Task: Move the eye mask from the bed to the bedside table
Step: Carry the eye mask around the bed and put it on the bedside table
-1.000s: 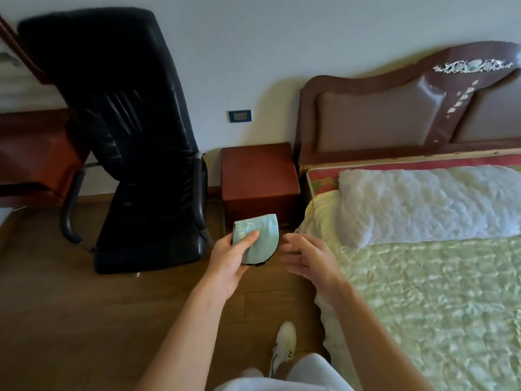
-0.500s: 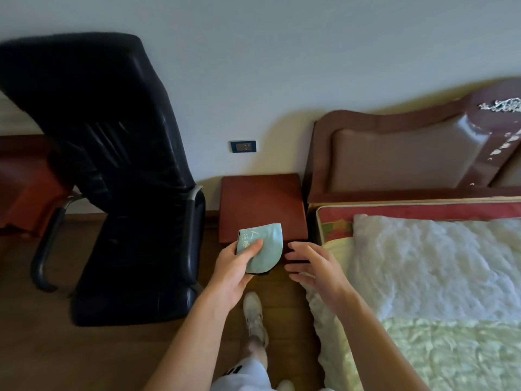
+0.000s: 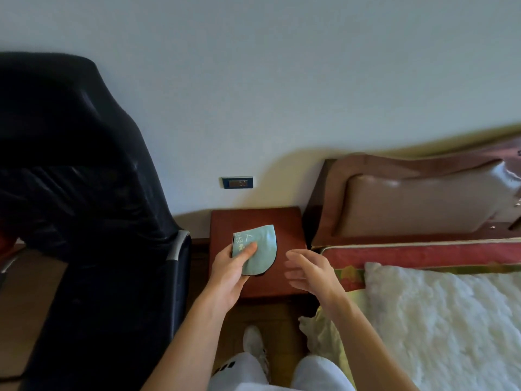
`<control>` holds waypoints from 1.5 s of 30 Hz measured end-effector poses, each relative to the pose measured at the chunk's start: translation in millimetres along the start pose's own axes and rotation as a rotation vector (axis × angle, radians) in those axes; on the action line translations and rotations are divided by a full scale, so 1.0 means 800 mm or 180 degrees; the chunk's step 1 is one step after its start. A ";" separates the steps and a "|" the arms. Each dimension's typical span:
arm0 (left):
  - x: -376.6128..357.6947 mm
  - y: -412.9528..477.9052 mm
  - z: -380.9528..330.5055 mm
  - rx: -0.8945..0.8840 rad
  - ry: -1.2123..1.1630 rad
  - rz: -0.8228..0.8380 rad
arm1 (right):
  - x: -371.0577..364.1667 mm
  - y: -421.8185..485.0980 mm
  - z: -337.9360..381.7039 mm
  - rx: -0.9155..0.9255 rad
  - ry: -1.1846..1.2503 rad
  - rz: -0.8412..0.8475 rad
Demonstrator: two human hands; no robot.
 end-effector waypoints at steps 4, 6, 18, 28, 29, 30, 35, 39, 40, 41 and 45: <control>-0.008 0.047 -0.010 0.0087 0.0019 -0.0014 | 0.003 0.042 0.018 0.0026 -0.0305 -0.0033; -0.009 0.072 -0.010 0.0100 0.0005 -0.0044 | 0.007 0.068 0.022 0.0028 -0.0478 -0.0038; 0.040 0.201 0.118 0.0510 0.0260 -0.0466 | 0.026 0.239 -0.058 0.0090 -0.2115 -0.0379; 0.081 0.333 0.263 0.0503 0.1227 -0.0502 | -0.001 0.373 -0.183 0.0792 -0.3487 -0.0198; 0.084 0.344 0.271 0.0432 0.1439 -0.0512 | -0.004 0.383 -0.192 0.0929 -0.3594 -0.0208; 0.086 0.355 0.278 0.0364 0.1658 -0.0500 | -0.008 0.392 -0.200 0.1033 -0.3715 -0.0201; 0.079 0.394 0.299 -0.0025 0.2528 -0.0416 | -0.016 0.429 -0.233 0.1246 -0.3913 -0.0316; 0.078 0.416 0.314 -0.0203 0.2973 -0.0452 | -0.016 0.444 -0.257 0.1225 -0.3932 -0.0388; 0.078 0.419 0.316 -0.0256 0.3047 -0.0471 | -0.017 0.446 -0.262 0.1228 -0.3949 -0.0384; 0.078 0.420 0.318 -0.0384 0.3138 -0.0481 | -0.017 0.447 -0.266 0.1235 -0.3964 -0.0378; 0.057 0.405 0.304 -0.1558 0.4078 -0.0244 | -0.015 0.449 -0.270 0.1250 -0.3994 -0.0343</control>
Point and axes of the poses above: each hand's wrist, its own y-axis towards the middle knuckle, its own x-axis out of the back of the hand, z = x × y, the point moved 7 cm from there along y, towards the middle knuckle, and after that the axes turned 8 degrees about -x, right-handed, at the moved point
